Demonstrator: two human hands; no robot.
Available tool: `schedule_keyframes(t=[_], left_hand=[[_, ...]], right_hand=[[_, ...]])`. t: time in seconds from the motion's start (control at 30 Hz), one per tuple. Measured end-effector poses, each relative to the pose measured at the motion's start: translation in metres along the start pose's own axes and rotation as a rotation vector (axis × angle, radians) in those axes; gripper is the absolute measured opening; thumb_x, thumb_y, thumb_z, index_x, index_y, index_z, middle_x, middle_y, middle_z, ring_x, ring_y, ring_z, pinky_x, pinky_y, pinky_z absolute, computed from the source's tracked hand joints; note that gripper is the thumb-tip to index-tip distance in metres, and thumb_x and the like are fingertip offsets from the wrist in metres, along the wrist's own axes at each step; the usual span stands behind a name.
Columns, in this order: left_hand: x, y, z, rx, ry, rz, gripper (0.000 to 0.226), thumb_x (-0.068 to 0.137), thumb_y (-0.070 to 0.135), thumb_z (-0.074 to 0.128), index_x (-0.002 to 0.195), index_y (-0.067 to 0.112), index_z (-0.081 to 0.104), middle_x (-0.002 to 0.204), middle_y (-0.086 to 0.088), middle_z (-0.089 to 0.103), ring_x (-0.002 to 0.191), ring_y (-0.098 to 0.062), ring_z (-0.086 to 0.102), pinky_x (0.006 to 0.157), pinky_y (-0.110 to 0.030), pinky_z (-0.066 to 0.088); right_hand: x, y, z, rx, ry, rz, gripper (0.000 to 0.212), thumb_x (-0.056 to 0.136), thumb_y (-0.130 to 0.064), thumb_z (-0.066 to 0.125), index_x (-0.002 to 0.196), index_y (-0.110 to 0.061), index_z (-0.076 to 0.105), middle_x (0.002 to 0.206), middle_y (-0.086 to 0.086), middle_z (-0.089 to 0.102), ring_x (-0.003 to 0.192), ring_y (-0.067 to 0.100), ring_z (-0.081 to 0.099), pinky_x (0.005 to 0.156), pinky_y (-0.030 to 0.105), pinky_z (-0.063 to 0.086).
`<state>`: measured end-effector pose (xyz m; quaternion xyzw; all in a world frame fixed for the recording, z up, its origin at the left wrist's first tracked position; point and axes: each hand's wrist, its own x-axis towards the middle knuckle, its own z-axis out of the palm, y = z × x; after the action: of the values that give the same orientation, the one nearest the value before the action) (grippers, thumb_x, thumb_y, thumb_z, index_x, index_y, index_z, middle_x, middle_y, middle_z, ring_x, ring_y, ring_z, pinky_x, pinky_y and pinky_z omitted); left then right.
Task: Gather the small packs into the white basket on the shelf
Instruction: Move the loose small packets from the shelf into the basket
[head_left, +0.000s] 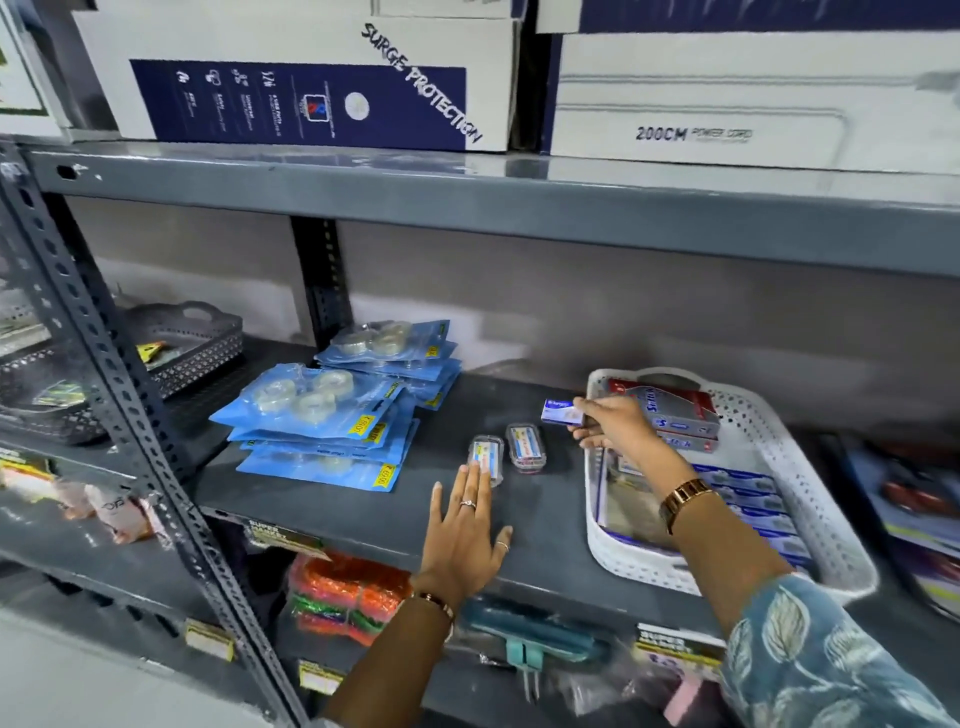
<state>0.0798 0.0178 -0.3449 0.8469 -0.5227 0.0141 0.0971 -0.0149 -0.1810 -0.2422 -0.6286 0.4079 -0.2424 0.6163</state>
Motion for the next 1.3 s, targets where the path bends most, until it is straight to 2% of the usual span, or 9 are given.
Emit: schedule_keyframes(t=[0.07, 0.2, 0.3, 0.43, 0.53, 0.63, 0.83, 1.1, 1.3], left_hand=[[0.000, 0.014, 0.000, 0.005, -0.009, 0.013, 0.075, 0.096, 0.047, 0.028, 0.149, 0.008, -0.007, 0.161, -0.009, -0.006, 0.148, -0.022, -0.009, 0.119, -0.046, -0.004], [-0.001, 0.043, 0.004, 0.024, -0.018, 0.031, 0.071, 0.097, 0.044, 0.027, 0.149, 0.007, -0.005, 0.161, -0.009, -0.006, 0.148, -0.022, -0.008, 0.120, -0.044, -0.001], [-0.002, 0.062, 0.005, 0.040, -0.033, 0.042, 0.069, 0.099, 0.040, 0.026, 0.149, 0.006, -0.006, 0.161, -0.010, -0.007, 0.148, -0.023, -0.008, 0.120, -0.045, 0.000], [-0.009, 0.085, 0.007, 0.008, -0.057, 0.023, 0.065, 0.100, 0.036, 0.024, 0.148, 0.005, -0.005, 0.161, -0.011, -0.006, 0.148, -0.023, -0.006, 0.120, -0.046, 0.002], [-0.015, 0.096, 0.010, -0.031, -0.058, 0.002, 0.063, 0.101, 0.034, 0.023, 0.148, 0.005, -0.005, 0.161, -0.011, -0.006, 0.149, -0.023, -0.005, 0.121, -0.045, 0.003], [-0.017, 0.102, 0.012, -0.047, -0.045, -0.016, 0.062, 0.101, 0.033, 0.024, 0.149, 0.005, -0.003, 0.161, -0.011, -0.003, 0.149, -0.023, -0.002, 0.121, -0.044, 0.004], [-0.020, 0.105, 0.010, -0.046, -0.030, -0.041, 0.062, 0.101, 0.034, 0.024, 0.149, 0.004, 0.000, 0.161, -0.013, 0.001, 0.149, -0.024, 0.002, 0.121, -0.043, 0.007], [-0.026, 0.106, 0.009, -0.034, -0.038, -0.036, 0.061, 0.101, 0.034, 0.024, 0.149, 0.004, 0.000, 0.161, -0.013, 0.000, 0.149, -0.024, 0.002, 0.121, -0.042, 0.007], [-0.028, 0.104, 0.009, -0.077, -0.042, -0.026, 0.061, 0.101, 0.033, 0.024, 0.149, 0.003, -0.001, 0.160, -0.013, -0.001, 0.149, -0.025, -0.001, 0.121, -0.042, 0.004]], right_hand=[[-0.018, 0.003, -0.020, 0.015, 0.015, 0.016, 0.011, 0.094, -0.008, 0.053, 0.094, 0.002, 0.058, 0.068, 0.015, 0.058, 0.029, 0.006, 0.058, 0.033, 0.014, 0.048], [-0.046, 0.011, -0.063, -0.001, 0.027, 0.033, 0.028, 0.090, -0.002, 0.057, 0.113, 0.014, 0.057, 0.079, 0.019, 0.060, 0.035, 0.008, 0.062, 0.043, 0.016, 0.055], [-0.065, 0.016, -0.097, 0.005, 0.048, 0.056, 0.012, 0.087, 0.002, 0.061, 0.098, 0.007, 0.062, 0.059, 0.008, 0.071, 0.037, 0.009, 0.064, 0.048, 0.021, 0.058], [-0.085, 0.024, -0.143, -0.193, 0.183, 0.149, 0.012, 0.081, 0.008, 0.063, 0.074, -0.001, 0.059, 0.029, 0.001, 0.050, 0.027, 0.010, 0.055, 0.043, 0.026, 0.057], [-0.097, 0.029, -0.165, -0.473, 0.255, 0.168, 0.021, 0.076, 0.004, 0.063, 0.056, -0.003, 0.059, 0.038, 0.007, 0.053, 0.042, 0.021, 0.060, 0.054, 0.033, 0.056], [-0.110, 0.029, -0.176, -0.714, 0.318, 0.147, 0.037, 0.070, -0.005, 0.060, 0.036, -0.013, 0.049, 0.043, 0.003, 0.053, 0.060, 0.025, 0.053, 0.046, 0.026, 0.041], [-0.124, 0.026, -0.166, -0.986, 0.280, 0.197, 0.023, 0.082, -0.013, 0.049, 0.097, 0.000, 0.061, 0.109, 0.022, 0.067, 0.096, 0.035, 0.065, 0.072, 0.032, 0.049], [-0.122, 0.039, -0.158, -1.158, 0.307, 0.196, 0.032, 0.090, -0.002, 0.046, 0.121, 0.003, 0.052, 0.128, 0.021, 0.059, 0.117, 0.033, 0.058, 0.094, 0.036, 0.048], [-0.122, 0.045, -0.152, -1.152, 0.420, 0.148, 0.031, 0.090, 0.000, 0.045, 0.120, 0.003, 0.052, 0.127, 0.022, 0.056, 0.116, 0.035, 0.057, 0.092, 0.037, 0.049]])
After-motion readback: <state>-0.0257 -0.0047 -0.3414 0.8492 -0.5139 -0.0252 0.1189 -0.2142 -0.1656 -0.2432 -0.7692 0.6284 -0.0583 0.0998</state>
